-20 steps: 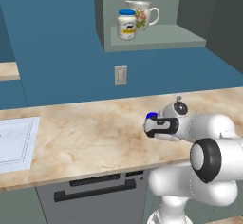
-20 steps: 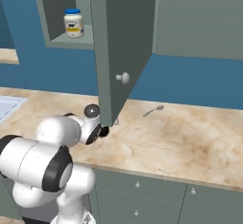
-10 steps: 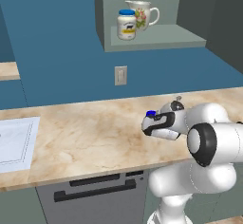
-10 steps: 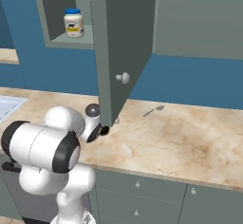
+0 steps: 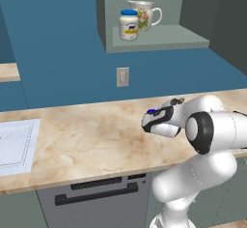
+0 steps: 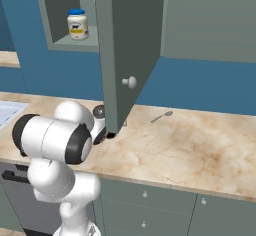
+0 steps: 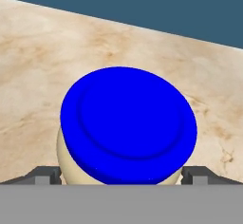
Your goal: Pick the mayonnaise and mayonnaise from the counter and place them in the cabinet.
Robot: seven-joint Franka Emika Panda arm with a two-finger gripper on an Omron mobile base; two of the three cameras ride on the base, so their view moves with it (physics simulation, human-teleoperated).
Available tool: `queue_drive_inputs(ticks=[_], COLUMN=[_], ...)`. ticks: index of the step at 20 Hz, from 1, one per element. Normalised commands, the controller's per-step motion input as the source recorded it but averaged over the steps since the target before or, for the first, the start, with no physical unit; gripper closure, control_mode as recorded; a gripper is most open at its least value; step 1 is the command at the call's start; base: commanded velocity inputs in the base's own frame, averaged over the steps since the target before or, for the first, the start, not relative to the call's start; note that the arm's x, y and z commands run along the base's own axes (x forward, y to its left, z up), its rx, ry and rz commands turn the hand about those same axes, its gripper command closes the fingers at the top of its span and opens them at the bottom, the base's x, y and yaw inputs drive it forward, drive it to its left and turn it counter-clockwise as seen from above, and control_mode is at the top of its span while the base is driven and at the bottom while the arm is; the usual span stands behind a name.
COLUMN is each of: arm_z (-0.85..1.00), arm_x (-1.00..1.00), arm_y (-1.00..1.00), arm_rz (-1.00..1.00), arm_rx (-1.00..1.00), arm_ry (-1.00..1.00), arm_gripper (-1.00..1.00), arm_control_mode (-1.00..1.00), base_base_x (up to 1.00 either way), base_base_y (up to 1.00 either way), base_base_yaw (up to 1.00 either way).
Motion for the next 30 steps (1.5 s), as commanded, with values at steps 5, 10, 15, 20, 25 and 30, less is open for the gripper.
queue_drive_inputs(ticks=[5,10,15,20,25,30], arm_z=[0.31,0.79,0.93,1.00,0.92,0.86], arm_x=[-0.27,-0.40,-0.04,0.00,-0.07,-0.16], arm_y=[0.00,0.08,0.18,0.10,0.00,0.00], arm_rz=[0.00,0.00,0.00,0.00,0.00,0.00], arm_rx=[0.00,0.00,0.00,0.03,0.07,0.04], arm_ry=[-0.02,-0.05,0.00,0.00,0.00,0.00], arm_gripper=[1.00,1.00,1.00,1.00,1.00,1.00], arm_control_mode=[-1.00,-1.00,-1.00,-1.00,-1.00,-1.00], base_base_x=[0.00,0.00,0.00,0.00,0.00,0.00], base_base_y=[0.00,0.00,0.00,0.00,0.00,0.00], base_base_yaw=[0.00,0.00,0.00,0.00,0.00,0.00])
